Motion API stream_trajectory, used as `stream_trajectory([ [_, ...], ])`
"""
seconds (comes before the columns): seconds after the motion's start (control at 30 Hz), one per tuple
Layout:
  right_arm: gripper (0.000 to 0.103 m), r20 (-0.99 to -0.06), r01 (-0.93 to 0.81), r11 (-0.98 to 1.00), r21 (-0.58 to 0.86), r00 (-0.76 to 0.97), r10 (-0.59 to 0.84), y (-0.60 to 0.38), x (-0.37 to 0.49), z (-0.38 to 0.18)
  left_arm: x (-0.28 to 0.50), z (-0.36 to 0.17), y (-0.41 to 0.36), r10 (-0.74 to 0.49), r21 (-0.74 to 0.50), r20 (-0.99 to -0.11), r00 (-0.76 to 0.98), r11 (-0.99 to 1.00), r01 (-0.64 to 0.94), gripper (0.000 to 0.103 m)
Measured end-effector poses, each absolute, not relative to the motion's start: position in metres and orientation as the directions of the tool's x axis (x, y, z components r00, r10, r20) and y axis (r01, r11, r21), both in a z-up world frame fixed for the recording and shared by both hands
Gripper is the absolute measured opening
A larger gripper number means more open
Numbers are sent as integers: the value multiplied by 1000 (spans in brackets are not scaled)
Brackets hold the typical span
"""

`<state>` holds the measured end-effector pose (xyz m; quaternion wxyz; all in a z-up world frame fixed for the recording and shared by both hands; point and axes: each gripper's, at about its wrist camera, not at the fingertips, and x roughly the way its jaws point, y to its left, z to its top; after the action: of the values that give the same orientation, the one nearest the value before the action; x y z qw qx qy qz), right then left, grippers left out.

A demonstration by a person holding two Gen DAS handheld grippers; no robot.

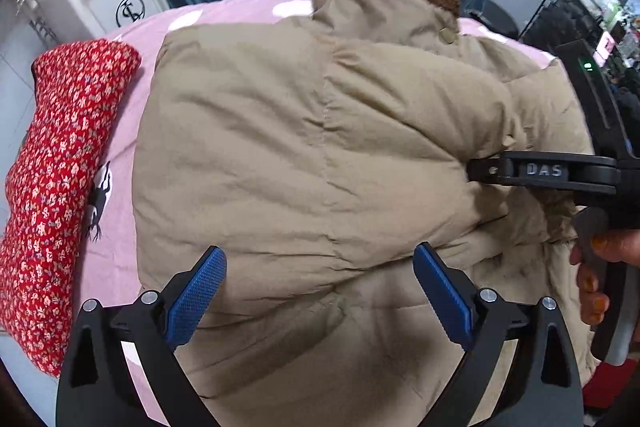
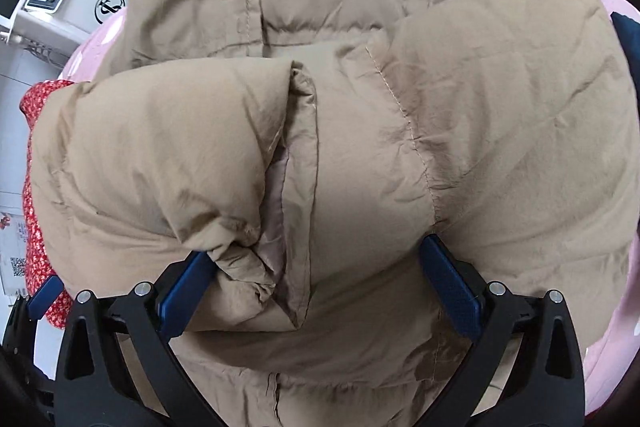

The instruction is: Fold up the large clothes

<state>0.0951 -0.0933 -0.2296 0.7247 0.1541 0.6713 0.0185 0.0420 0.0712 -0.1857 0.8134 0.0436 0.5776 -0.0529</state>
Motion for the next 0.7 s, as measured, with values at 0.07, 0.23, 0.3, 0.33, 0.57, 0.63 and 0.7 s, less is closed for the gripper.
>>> stream_trajectory([
  [0.07, 98, -967, 182, 951, 251, 91, 238, -93, 96, -235, 47, -194, 74, -19, 21, -950, 312, 992, 127, 93],
  [0.23, 98, -966, 186, 948, 257, 76, 247, -95, 100, -244, 52, -213, 74, 2, 44, -957, 292, 990, 137, 96],
  [0.3, 99, -967, 182, 950, 255, 76, 245, -95, 100, -246, 53, -218, 72, 14, 58, -958, 286, 988, 144, 97],
  [0.33, 99, -967, 182, 950, 254, 77, 244, -95, 101, -246, 53, -221, 71, 22, 66, -959, 282, 987, 148, 97],
  [0.57, 99, -967, 172, 953, 251, 89, 238, -91, 100, -249, 51, -224, 71, 28, 74, -961, 274, 984, 160, 97],
  [0.63, 99, -966, 170, 952, 255, 91, 242, -84, 99, -249, 50, -225, 70, 30, 79, -962, 272, 983, 169, 97],
  [0.7, 99, -962, 169, 948, 268, 98, 255, -86, 99, -250, 49, -223, 69, 33, 82, -962, 270, 981, 173, 97],
])
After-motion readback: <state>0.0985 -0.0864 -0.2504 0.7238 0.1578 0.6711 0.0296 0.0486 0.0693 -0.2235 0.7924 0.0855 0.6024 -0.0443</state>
